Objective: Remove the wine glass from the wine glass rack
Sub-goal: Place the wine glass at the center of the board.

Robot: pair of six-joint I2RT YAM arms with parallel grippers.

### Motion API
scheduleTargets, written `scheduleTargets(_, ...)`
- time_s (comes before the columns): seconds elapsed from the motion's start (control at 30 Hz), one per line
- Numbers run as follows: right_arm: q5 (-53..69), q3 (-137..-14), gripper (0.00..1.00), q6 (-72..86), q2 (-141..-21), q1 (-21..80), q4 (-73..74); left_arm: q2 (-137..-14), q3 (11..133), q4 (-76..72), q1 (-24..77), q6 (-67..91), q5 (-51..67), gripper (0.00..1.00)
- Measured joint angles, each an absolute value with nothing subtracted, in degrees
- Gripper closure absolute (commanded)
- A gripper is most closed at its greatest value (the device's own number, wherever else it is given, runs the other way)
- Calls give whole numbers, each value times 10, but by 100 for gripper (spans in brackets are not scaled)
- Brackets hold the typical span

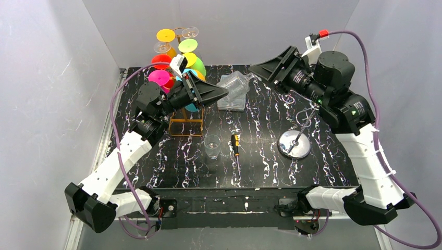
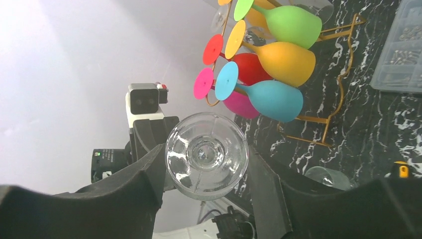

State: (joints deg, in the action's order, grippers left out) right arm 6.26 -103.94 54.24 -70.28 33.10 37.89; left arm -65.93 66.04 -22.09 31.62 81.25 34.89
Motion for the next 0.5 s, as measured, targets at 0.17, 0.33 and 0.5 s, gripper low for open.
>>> scheduleTargets(0.17, 67, -950, 70, 584, -671, 324, 291, -659, 660, -220, 316, 814, 344, 100)
scheduleTargets(0.33, 69, -879, 68, 622, -654, 319, 213, -659, 660, -211, 313, 811, 330, 100)
scheduleTargets(0.5, 69, -845, 65, 637, -649, 317, 189, -651, 669, -150, 313, 784, 312, 100)
